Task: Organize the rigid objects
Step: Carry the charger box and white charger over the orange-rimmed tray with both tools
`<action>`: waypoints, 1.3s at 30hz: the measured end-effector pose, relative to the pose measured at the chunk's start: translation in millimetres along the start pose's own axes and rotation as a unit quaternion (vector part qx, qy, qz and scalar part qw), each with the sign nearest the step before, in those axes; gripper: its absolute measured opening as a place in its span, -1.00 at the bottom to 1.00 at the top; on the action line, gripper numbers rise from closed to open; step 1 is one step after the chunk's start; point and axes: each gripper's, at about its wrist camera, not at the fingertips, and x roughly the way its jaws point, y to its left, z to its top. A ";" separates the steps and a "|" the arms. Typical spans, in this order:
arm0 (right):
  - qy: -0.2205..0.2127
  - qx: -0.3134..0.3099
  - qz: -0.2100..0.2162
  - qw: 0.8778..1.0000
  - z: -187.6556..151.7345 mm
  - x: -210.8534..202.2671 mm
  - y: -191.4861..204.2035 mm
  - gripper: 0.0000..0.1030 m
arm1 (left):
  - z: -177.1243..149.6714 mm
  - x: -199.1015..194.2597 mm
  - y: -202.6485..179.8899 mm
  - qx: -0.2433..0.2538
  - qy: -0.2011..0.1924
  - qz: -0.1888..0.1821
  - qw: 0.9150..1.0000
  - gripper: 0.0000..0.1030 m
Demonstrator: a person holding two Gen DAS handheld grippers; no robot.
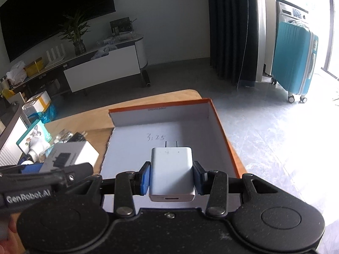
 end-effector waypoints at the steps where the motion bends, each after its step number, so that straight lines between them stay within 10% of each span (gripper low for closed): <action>1: -0.003 -0.004 -0.002 1.000 4.2 2.1 -2.2 -0.03 | 1.9 1.1 -1.9 0.002 0.001 -0.001 1.000 0.52; 39: 0.034 -0.007 -0.009 0.999 54.9 85.2 -20.4 -0.03 | 35.2 58.5 -17.2 -0.002 0.024 0.007 1.000 0.52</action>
